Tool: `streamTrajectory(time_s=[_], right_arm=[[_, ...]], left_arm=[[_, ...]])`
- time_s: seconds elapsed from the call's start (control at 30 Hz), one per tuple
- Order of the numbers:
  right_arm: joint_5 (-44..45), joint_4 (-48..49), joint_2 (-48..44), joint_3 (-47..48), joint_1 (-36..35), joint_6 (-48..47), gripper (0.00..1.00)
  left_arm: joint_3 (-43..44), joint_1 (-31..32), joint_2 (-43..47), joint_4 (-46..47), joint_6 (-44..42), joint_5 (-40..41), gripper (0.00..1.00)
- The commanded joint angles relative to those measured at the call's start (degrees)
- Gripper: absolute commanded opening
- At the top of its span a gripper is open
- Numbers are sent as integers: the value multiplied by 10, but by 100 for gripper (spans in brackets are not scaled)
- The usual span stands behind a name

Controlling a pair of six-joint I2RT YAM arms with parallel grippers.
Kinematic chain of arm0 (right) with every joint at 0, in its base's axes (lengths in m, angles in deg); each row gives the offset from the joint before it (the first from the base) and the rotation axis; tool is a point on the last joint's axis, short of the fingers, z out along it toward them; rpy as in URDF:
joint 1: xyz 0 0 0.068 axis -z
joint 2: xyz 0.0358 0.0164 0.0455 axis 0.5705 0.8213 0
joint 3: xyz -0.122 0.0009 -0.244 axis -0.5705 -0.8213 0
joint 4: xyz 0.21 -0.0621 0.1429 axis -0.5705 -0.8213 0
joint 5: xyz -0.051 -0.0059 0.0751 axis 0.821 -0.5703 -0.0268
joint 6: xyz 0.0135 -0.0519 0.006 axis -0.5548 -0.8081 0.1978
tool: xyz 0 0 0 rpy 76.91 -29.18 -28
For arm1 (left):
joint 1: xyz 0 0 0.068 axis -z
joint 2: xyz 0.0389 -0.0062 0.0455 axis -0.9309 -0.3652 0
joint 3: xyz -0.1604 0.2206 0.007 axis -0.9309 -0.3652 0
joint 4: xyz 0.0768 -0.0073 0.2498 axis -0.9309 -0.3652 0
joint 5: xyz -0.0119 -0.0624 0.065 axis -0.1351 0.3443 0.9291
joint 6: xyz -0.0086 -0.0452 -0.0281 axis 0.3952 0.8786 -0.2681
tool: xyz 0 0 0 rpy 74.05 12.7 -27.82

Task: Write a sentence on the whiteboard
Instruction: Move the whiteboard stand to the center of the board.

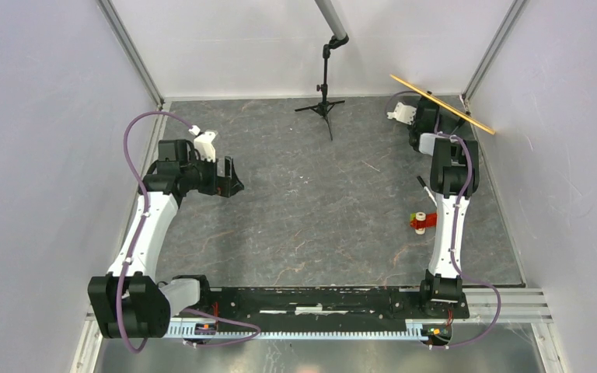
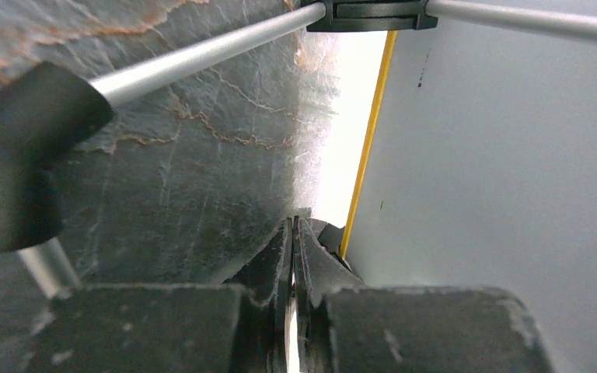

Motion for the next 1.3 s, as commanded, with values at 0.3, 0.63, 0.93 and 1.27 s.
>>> streamTrajectory(time_s=[0.3, 0.63, 0.93, 1.27], right_arm=[[-12, 57, 28, -2, 7, -46, 3], [-64, -11, -14, -47, 7, 45, 0], [-86, -44, -44, -97, 1, 42, 0], [-131, -150, -65, -110, -18, 43, 0]], left_arm=[[0, 2, -5, 19, 0, -3, 100], [2, 2, -3, 20, 1, -1, 100], [2, 2, 3, 20, 1, -1, 100], [2, 1, 8, 20, -1, -3, 100]])
